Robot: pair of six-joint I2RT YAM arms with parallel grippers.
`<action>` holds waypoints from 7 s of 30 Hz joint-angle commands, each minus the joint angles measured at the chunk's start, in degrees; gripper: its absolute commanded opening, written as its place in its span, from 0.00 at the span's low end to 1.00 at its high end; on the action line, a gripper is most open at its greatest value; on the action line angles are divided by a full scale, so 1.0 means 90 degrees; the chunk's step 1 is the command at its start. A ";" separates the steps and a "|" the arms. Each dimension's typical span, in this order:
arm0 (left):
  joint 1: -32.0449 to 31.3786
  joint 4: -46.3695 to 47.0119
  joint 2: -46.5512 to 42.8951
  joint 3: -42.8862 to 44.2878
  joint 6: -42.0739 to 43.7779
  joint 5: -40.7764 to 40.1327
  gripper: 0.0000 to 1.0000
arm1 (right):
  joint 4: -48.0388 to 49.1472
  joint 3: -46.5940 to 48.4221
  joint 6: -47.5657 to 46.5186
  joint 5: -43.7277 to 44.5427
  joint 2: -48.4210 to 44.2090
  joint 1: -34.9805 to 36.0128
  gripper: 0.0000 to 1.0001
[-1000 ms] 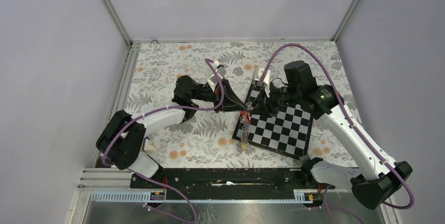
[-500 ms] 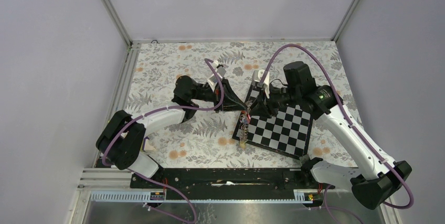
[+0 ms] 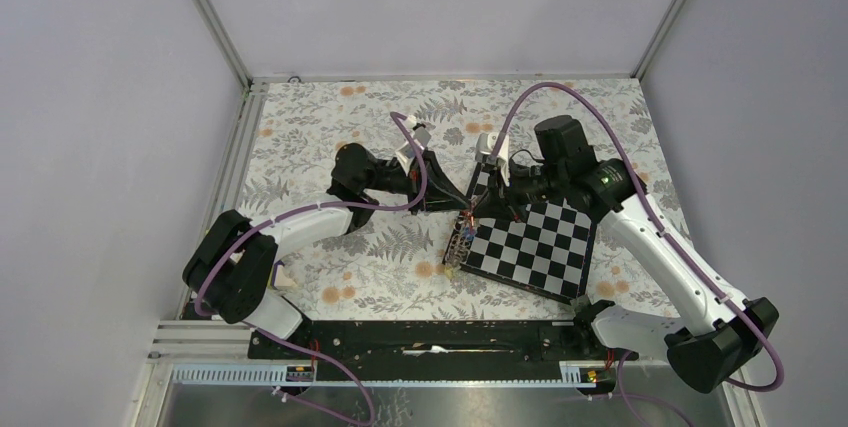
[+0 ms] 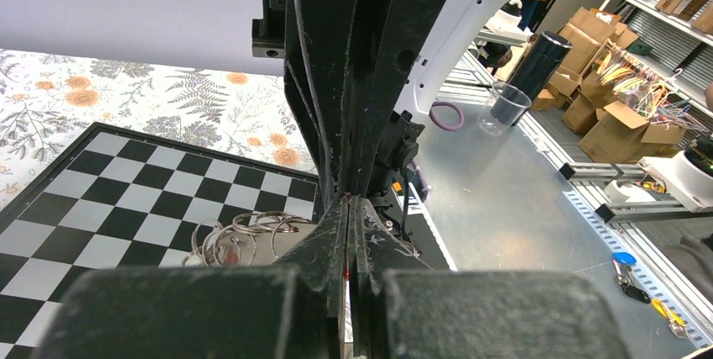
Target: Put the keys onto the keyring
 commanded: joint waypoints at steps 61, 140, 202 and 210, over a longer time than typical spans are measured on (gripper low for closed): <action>-0.0003 -0.1304 -0.0358 0.0471 0.1165 -0.0192 0.00 | 0.0515 -0.0728 0.0226 0.0072 -0.0445 -0.0142 0.32; 0.0043 -0.1398 -0.0370 0.0393 0.1200 -0.0708 0.00 | 0.1434 -0.1344 0.0825 0.0233 -0.0413 -0.0161 0.01; 0.0043 -0.2921 -0.0641 0.0553 0.2501 -0.0352 0.00 | 0.1283 -0.1342 0.0678 0.0713 -0.0711 -0.0327 0.04; 0.0051 -0.2854 -0.0641 0.0656 0.2296 -0.0315 0.00 | 0.1211 -0.1335 0.0548 0.0957 -0.0696 -0.0327 0.36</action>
